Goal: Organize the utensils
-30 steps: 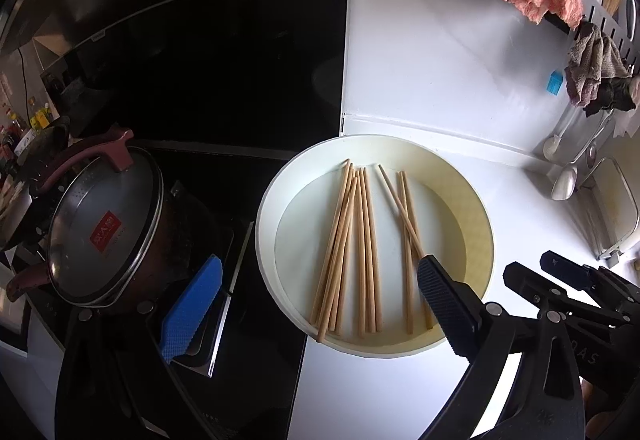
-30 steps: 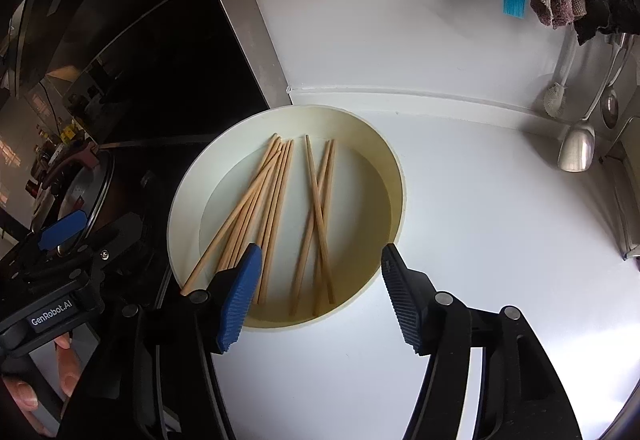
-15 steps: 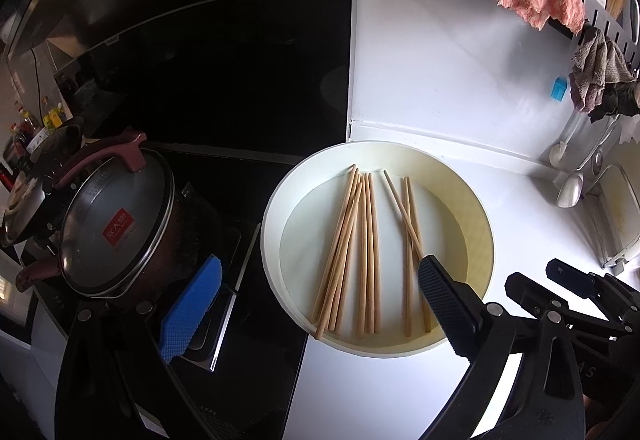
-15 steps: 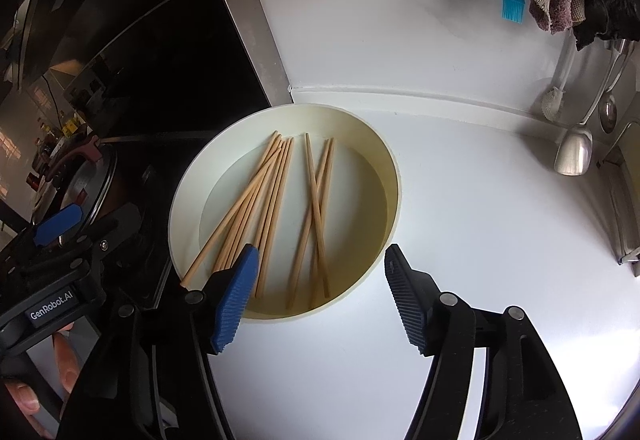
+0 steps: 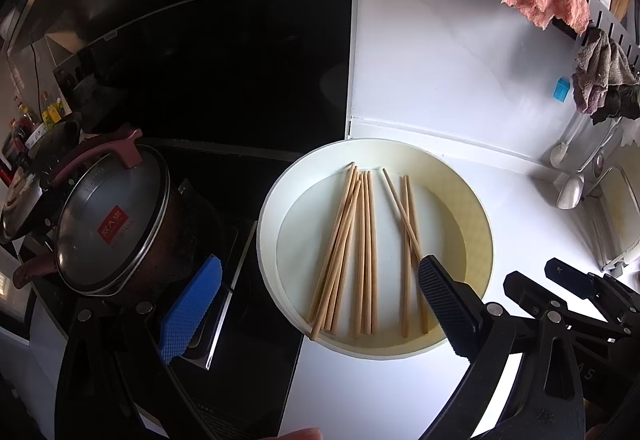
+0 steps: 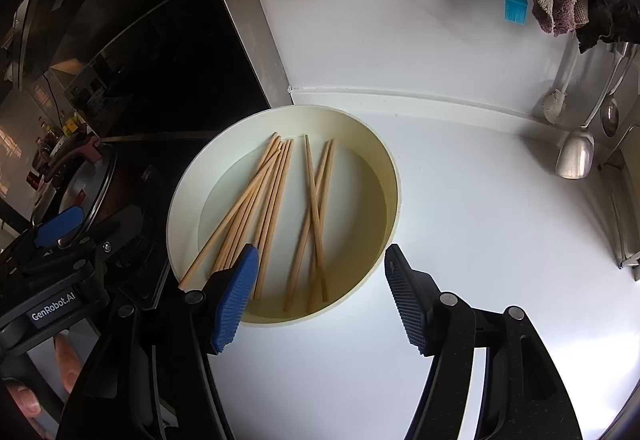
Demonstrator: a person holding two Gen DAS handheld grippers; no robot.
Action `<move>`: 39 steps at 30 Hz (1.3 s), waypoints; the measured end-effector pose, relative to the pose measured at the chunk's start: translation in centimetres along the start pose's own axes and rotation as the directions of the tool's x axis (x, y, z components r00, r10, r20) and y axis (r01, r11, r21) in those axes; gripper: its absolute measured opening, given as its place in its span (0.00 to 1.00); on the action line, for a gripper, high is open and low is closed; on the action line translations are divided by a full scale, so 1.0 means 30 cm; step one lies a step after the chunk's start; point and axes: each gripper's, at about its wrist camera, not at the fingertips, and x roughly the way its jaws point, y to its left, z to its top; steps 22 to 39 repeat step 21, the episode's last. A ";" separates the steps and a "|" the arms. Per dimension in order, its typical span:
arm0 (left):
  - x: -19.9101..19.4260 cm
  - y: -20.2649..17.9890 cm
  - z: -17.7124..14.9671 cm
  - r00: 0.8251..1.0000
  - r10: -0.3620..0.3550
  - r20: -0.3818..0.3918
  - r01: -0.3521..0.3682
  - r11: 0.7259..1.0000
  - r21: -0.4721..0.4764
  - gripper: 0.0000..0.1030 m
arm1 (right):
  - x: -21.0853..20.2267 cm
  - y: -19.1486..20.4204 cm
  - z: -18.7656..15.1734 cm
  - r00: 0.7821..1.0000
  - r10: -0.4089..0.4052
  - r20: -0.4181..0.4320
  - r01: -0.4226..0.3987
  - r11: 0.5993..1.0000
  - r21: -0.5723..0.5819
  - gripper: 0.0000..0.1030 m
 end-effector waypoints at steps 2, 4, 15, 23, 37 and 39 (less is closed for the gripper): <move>0.000 0.001 0.000 1.000 0.000 -0.001 0.000 1.000 -0.001 0.94 | 0.000 0.000 0.000 1.000 -0.001 0.000 0.001 1.000 0.000 0.61; 0.003 0.002 0.001 1.000 -0.003 -0.003 0.003 1.000 -0.003 0.94 | 0.001 0.000 0.000 1.000 0.000 0.000 0.000 1.000 0.000 0.61; 0.012 0.003 0.000 1.000 -0.006 -0.008 0.006 1.000 -0.004 0.94 | 0.002 -0.003 0.002 1.000 -0.001 -0.001 0.001 1.000 0.001 0.61; 0.009 0.003 -0.003 1.000 -0.002 -0.007 0.002 1.000 0.000 0.94 | 0.004 -0.005 -0.001 1.000 -0.001 0.002 0.001 1.000 0.006 0.61; 0.009 0.003 -0.003 1.000 -0.002 -0.007 0.002 1.000 0.000 0.94 | 0.004 -0.005 -0.001 1.000 -0.001 0.002 0.001 1.000 0.006 0.61; 0.009 0.003 -0.003 1.000 -0.002 -0.007 0.002 1.000 0.000 0.94 | 0.004 -0.005 -0.001 1.000 -0.001 0.002 0.001 1.000 0.006 0.61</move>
